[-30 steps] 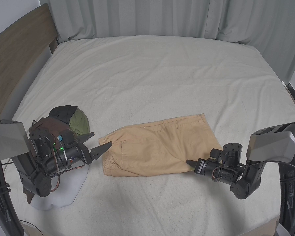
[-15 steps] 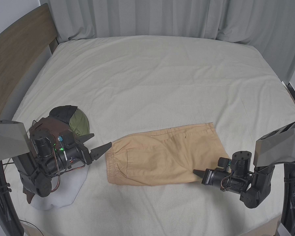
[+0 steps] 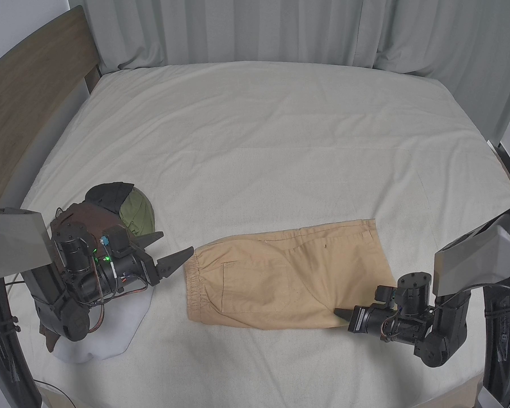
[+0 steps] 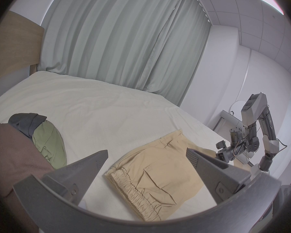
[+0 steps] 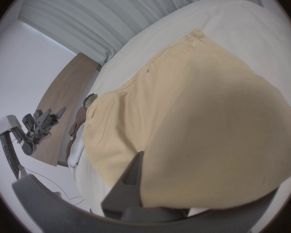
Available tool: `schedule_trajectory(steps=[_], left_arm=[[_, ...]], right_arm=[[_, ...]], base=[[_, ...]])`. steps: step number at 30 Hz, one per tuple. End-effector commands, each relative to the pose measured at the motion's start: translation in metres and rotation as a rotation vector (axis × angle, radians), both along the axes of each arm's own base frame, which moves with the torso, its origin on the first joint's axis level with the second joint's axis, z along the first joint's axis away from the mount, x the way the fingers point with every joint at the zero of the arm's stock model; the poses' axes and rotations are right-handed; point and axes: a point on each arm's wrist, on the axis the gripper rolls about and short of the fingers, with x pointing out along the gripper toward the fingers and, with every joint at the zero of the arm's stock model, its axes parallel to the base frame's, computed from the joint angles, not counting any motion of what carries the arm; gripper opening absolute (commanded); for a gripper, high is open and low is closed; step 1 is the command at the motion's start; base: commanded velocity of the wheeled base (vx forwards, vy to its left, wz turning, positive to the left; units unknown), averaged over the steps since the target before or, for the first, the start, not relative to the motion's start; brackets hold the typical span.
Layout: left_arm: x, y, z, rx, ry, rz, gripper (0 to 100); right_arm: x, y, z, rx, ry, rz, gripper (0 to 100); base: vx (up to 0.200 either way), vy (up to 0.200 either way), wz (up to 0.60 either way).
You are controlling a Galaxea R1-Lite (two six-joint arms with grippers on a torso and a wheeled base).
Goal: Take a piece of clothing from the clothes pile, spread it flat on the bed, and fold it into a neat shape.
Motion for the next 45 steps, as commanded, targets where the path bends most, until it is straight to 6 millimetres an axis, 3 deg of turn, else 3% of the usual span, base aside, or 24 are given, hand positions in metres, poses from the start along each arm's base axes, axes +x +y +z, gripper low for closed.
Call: schedule_trajectory(steps=[1,3,4,9,16,21,27,32,45], left_arm=[[0.001,0.000,-0.001,0.000,0.002,0.000,100],[0.001,0.000,-0.001,0.000,0.002,0.000,100],[0.000,0.000,0.000,-0.001,0.000,0.000,100],[0.000,0.000,0.000,-0.001,0.000,0.000,100],[0.000,0.000,0.000,0.001,-0.001,0.000,100],[0.000,0.000,0.000,0.001,-0.001,0.000,100],[0.000,0.000,0.000,0.001,-0.001,0.000,100],[0.000,0.000,-0.001,0.001,0.001,0.000,100],[0.000,0.000,-0.004,0.003,0.014,0.000,100]], right_arm=[[-0.002,0.000,-0.008,-0.019,0.021,0.008,0],[-0.003,-0.001,-0.008,-0.026,0.021,0.012,0],[-0.003,-0.001,-0.008,-0.027,0.020,0.013,100],[-0.010,-0.001,-0.010,-0.040,0.043,0.025,100],[-0.048,-0.005,-0.008,-0.114,0.129,0.115,100],[-0.058,-0.001,0.008,-0.083,0.099,0.177,100],[-0.061,0.005,0.045,0.005,-0.027,0.252,100],[-0.049,0.009,0.060,0.050,-0.110,0.246,100],[0.012,0.004,0.073,0.101,-0.285,0.136,100]], base=[[0.000,0.000,0.00],[0.000,0.000,0.00],[0.000,0.000,0.00],[0.000,0.000,0.00],[0.000,0.000,0.00],[0.000,0.000,0.00],[0.000,0.000,0.00],[0.000,0.000,0.00],[0.000,0.000,0.00]])
